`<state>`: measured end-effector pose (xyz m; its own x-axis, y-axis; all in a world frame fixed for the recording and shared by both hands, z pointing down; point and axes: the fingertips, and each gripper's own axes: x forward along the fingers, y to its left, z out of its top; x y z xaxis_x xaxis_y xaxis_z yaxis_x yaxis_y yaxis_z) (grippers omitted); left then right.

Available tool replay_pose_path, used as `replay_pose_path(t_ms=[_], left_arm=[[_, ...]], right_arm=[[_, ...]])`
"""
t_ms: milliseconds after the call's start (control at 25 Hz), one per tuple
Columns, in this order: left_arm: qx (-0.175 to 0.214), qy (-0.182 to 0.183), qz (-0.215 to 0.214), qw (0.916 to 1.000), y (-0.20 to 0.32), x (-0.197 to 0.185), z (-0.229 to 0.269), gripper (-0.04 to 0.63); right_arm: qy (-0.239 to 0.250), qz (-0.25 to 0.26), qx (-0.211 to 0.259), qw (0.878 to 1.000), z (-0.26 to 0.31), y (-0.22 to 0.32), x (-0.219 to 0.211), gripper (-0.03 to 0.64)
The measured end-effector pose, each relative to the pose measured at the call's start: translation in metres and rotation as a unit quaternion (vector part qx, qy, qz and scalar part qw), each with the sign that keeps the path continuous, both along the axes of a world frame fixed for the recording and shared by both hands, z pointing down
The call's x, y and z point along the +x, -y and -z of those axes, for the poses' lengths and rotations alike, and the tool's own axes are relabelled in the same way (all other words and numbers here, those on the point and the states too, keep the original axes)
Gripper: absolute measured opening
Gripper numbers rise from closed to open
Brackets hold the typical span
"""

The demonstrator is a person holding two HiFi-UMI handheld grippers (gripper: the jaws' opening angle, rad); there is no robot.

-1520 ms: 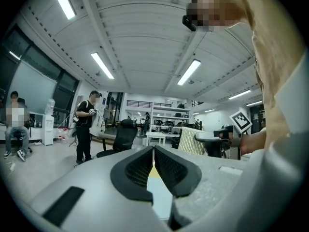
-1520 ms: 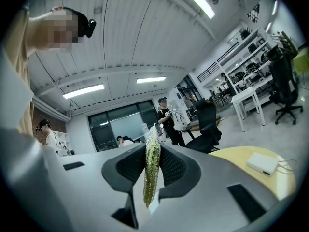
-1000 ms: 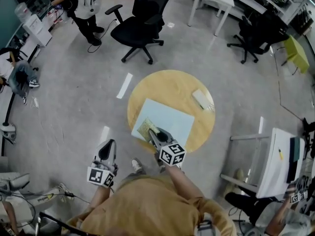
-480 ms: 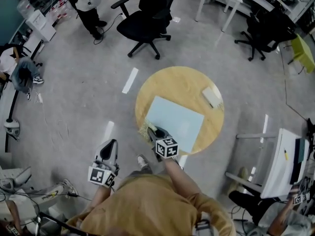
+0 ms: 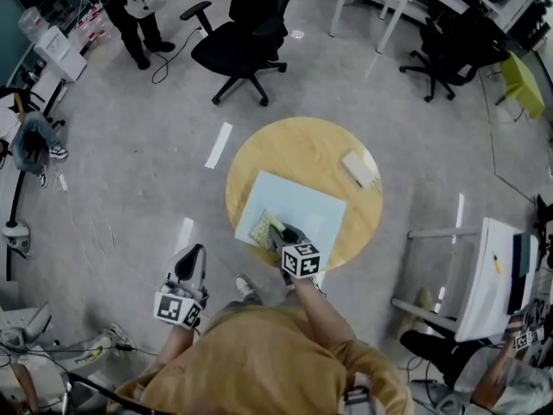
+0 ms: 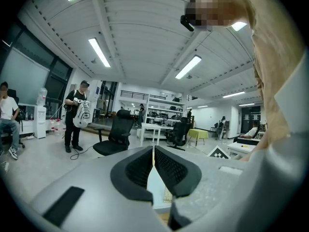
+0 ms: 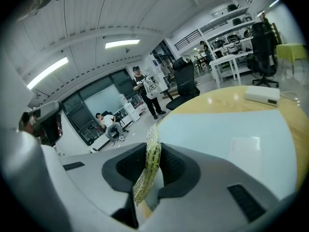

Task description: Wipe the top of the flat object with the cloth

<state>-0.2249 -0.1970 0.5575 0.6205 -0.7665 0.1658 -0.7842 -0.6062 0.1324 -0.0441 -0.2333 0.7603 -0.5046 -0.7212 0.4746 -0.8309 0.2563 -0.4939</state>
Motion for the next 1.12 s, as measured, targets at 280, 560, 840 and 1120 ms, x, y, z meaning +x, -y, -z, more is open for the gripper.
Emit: replay_pose_path(t_ms=[280,560,840,1120], left_arm=[[0.005,-0.009,-0.043,0.999,-0.002,0.051,0.004,0.015],[0.012,-0.02,-0.085,0.9961,-0.012,0.107,0.01,0.015],[0.013,-0.025,-0.118,0.9926,-0.023,0.147,0.006,0.015],[0.016,-0.03,-0.129,0.9911,-0.025,0.164,0.007,0.015]], right_arm=[[-0.019,-0.041,-0.004,0.999,0.006,-0.042,0.075,0.063],[-0.04,-0.093,-0.006,0.995,0.014,-0.091,0.154,0.063],[-0.064,-0.135,-0.007,0.989,0.016,-0.136,0.21,0.063],[-0.084,-0.174,0.012,0.981,0.037,-0.149,0.251,0.063]])
